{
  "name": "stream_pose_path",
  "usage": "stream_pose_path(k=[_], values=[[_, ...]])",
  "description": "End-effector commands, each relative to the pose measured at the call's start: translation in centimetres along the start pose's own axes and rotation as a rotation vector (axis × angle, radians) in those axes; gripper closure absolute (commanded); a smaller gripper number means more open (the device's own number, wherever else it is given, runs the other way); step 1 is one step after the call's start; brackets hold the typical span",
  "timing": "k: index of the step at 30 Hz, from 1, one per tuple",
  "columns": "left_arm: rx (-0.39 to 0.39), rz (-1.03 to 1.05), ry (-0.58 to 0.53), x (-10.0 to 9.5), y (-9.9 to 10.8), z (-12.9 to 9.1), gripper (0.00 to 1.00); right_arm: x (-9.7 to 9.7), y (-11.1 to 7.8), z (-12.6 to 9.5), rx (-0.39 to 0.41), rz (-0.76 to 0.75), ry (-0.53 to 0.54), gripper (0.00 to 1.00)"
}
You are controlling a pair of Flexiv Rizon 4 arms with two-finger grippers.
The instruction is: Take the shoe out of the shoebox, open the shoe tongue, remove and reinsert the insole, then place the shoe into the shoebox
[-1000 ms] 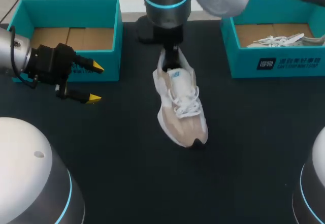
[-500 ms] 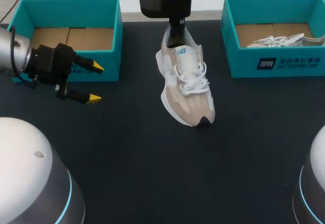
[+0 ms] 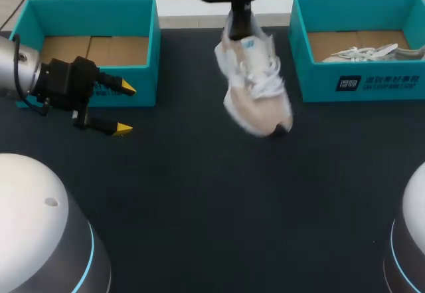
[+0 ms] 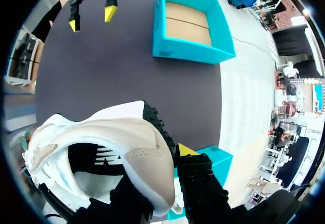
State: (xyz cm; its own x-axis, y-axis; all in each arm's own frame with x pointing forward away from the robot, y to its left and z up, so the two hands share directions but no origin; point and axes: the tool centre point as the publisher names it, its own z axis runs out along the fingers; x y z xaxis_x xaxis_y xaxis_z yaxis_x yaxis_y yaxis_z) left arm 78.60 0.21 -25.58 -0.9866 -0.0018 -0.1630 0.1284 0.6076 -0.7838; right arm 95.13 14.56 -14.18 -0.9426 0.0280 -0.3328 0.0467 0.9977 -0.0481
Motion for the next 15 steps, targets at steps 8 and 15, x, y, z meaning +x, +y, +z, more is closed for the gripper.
stream_pose_path(k=[8, 15], values=[[-0.002, 0.0, -0.001, 0.1, 0.0, 0.0, 0.0, -12.9, -5.2, 3.0, 0.066, -0.026, 0.014, 1.0], [-0.002, 0.0, -0.001, 0.1, 0.0, 0.0, 0.0, -15.0, -6.3, 3.7, 0.056, -0.071, -0.039, 1.0]])
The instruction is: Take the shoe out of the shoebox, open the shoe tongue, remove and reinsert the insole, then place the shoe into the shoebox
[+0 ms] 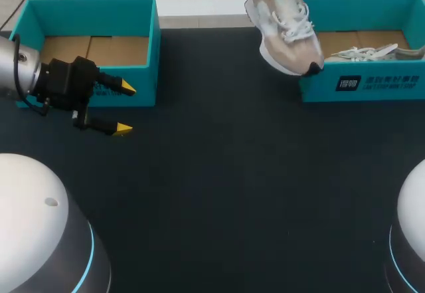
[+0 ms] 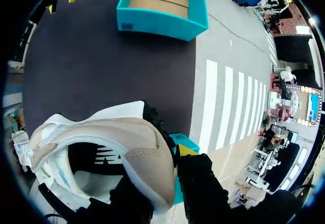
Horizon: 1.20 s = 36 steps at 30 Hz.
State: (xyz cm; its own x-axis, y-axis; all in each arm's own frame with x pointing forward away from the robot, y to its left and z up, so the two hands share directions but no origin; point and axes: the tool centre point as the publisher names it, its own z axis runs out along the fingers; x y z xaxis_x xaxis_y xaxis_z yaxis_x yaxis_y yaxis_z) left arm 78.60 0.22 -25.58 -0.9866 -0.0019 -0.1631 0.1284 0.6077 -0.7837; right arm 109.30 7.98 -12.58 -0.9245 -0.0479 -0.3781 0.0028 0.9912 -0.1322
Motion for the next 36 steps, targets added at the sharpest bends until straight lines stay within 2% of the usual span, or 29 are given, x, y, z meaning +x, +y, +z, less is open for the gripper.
stream_pose_path(k=[1, 13, 19, 25, 30, 31, 33, 34, 36], values=[[-0.002, 0.0, -0.001, 0.1, 0.0, 0.0, 0.0, -0.9, -0.4, 0.1, -0.008, 0.0, 0.016, 1.0], [-0.002, 0.0, -0.001, 0.1, 0.0, 0.0, 0.0, -0.9, -0.4, 0.1, -0.008, 0.0, 0.016, 1.0], [-0.002, 0.0, -0.001, 0.1, 0.0, 0.0, 0.0, -2.1, -6.7, 1.5, 0.025, 0.117, 0.031, 1.0], [-0.002, 0.0, -0.001, 0.1, 0.0, 0.0, 0.0, -2.7, -11.9, 1.9, 0.009, 0.096, -0.002, 1.0], [-0.002, 0.0, -0.001, 0.1, 0.0, 0.0, 0.0, -2.5, -16.8, 3.1, 0.066, 0.082, 0.016, 1.0], [-0.002, 0.0, -0.001, 0.1, 0.0, 0.0, 0.0, -2.5, -17.7, 3.3, 0.057, 0.068, 0.015, 1.0], [-0.002, 0.0, -0.001, 0.1, 0.0, 0.0, 0.0, -2.5, -19.0, 3.7, 0.034, 0.047, 0.018, 1.0], [-0.002, 0.0, -0.001, 0.1, 0.0, 0.0, 0.0, -2.6, -19.2, 4.0, 0.078, 0.043, 0.006, 1.0], [-0.002, 0.0, -0.001, 0.1, 0.0, 0.0, 0.0, -2.6, -19.2, 4.0, 0.078, 0.043, 0.006, 1.0]])
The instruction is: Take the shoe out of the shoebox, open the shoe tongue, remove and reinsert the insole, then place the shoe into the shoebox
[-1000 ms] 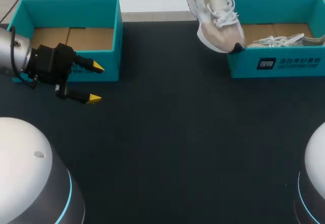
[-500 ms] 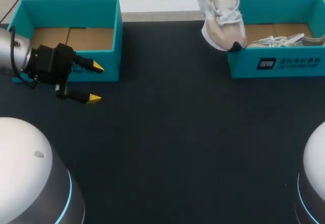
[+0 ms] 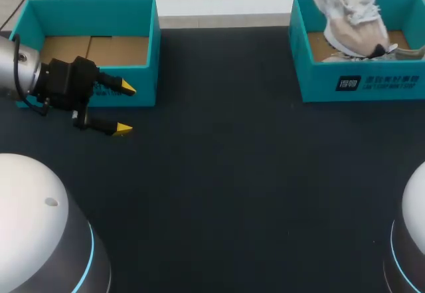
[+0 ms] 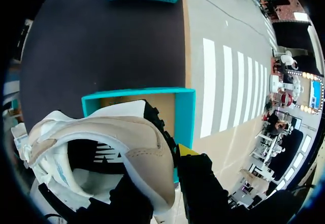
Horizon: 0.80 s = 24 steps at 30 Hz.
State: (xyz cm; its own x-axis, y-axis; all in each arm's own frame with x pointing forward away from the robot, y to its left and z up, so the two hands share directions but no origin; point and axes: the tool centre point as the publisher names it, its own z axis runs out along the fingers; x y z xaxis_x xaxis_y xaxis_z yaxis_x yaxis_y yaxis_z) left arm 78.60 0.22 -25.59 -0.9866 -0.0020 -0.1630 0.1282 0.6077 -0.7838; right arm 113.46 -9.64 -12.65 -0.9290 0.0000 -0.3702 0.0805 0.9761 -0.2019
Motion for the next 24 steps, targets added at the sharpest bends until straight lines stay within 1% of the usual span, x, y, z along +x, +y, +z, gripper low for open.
stream_pose_path(k=[1, 12, 13, 14, 17, 19, 21, 23, 24], values=[[-0.002, 0.0, -0.001, 0.1, 0.0, 0.0, 0.0, 0.3, -1.8, 0.4, -0.018, -0.002, -0.01, 1.0], [-0.002, 0.0, -0.001, 0.1, 0.0, 0.0, 0.0, 0.3, -1.8, 0.4, -0.018, -0.002, -0.01, 1.0], [-0.002, 0.0, -0.001, 0.1, 0.0, 0.0, 0.0, 0.1, -2.6, 0.8, -0.019, -0.005, 0.009, 1.0], [-0.002, 0.0, -0.001, 0.1, 0.0, 0.0, 0.0, -0.1, -3.5, 1.1, -0.041, -0.012, 0.028, 1.0], [-0.002, 0.0, -0.001, 0.1, 0.0, 0.0, 0.0, -1.0, -6.4, 1.9, -0.044, -0.028, 0.032, 1.0], [-0.002, 0.0, -0.001, 0.1, 0.0, 0.0, 0.0, -1.7, -8.2, 2.5, -0.034, -0.035, 0.031, 1.0], [-0.002, 0.0, -0.001, 0.1, 0.0, 0.0, 0.0, -2.3, -9.8, 3.2, -0.006, -0.041, 0.024, 1.0], [-0.002, 0.0, -0.001, 0.1, 0.0, 0.0, 0.0, -2.9, -11.3, 3.8, 0.001, -0.037, 0.034, 1.0], [-0.002, 0.0, -0.001, 0.1, 0.0, 0.0, 0.0, -3.2, -12.0, 4.1, 0.016, -0.034, 0.038, 1.0]])
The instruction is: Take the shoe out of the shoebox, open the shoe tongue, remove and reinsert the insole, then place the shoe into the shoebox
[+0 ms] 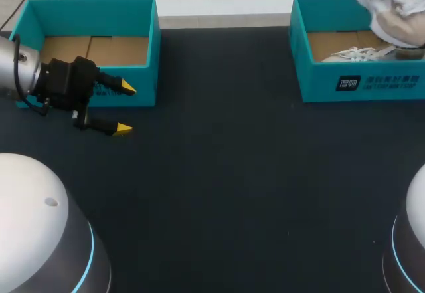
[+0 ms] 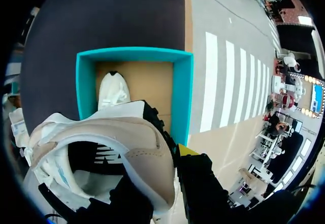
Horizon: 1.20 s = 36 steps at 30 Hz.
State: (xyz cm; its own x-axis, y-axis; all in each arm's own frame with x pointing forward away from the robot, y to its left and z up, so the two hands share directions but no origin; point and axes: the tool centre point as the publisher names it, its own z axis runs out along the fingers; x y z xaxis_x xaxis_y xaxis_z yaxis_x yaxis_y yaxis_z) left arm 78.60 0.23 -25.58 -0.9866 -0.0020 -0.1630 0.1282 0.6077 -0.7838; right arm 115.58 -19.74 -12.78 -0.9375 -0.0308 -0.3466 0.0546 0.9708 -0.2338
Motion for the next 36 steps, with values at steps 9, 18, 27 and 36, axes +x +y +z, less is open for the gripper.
stream_pose_path(k=[9, 18, 27, 36], values=[[-0.002, 0.0, -0.001, 0.1, 0.0, 0.0, 0.0, -1.4, -6.0, 3.6, 0.045, 0.002, 0.063, 1.0], [-0.002, 0.0, -0.001, 0.1, 0.0, 0.0, 0.0, 0.1, -10.0, 6.6, 0.081, 0.111, 0.111, 1.0], [-0.002, 0.0, -0.001, 0.1, 0.0, 0.0, 0.0, 0.3, -11.1, 6.6, 0.2, 0.607, 0.096, 1.0], [-0.002, 0.0, -0.001, 0.1, 0.0, 0.0, 0.0, 1.3, -13.2, 6.2, 0.109, 1.191, 0.357, 1.0]])
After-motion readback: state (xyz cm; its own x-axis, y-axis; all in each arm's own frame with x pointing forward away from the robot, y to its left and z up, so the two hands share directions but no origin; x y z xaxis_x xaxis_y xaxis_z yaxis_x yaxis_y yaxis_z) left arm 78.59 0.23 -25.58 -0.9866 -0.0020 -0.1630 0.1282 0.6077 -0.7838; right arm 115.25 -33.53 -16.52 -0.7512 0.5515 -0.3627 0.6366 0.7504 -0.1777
